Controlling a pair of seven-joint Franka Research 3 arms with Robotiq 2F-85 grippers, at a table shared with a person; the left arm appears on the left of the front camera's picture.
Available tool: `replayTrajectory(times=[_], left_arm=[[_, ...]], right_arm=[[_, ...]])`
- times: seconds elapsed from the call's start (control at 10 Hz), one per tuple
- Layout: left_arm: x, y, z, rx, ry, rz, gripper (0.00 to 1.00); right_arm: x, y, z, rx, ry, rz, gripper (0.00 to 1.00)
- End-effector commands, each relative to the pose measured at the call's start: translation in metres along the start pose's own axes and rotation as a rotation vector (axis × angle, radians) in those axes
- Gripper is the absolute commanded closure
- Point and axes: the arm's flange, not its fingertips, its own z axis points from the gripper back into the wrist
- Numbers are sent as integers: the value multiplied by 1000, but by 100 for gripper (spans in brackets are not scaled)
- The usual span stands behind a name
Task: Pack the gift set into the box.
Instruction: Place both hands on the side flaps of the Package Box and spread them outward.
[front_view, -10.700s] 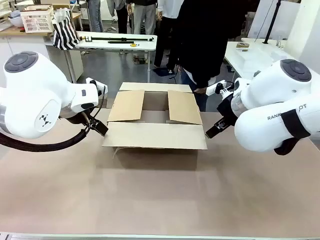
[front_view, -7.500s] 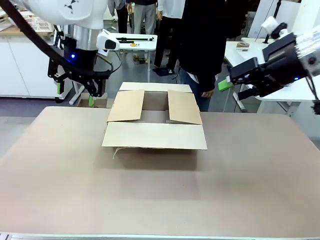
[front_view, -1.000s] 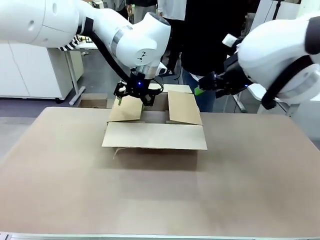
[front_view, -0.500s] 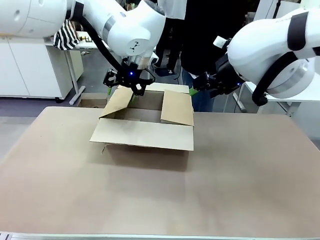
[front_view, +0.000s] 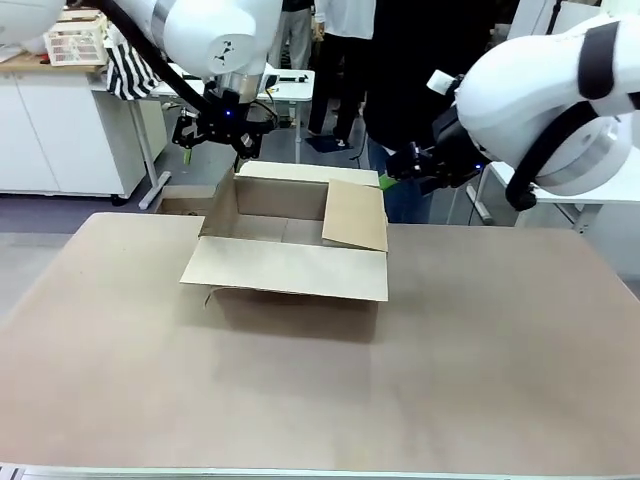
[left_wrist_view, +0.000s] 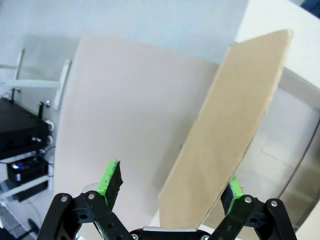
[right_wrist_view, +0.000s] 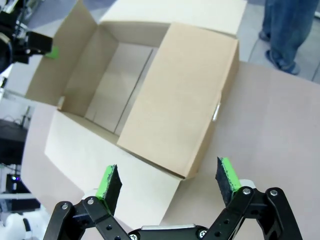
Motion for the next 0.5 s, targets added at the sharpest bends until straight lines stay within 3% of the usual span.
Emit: replayTrajectory(times=[0.0, 0.4], left_arm=[[0, 29, -22, -111, 52, 56, 0], [10, 103, -51, -403, 143, 120, 0]], right_arm=[[2, 0, 3, 4, 7, -20, 0], [2, 0, 3, 4, 7, -20, 0]])
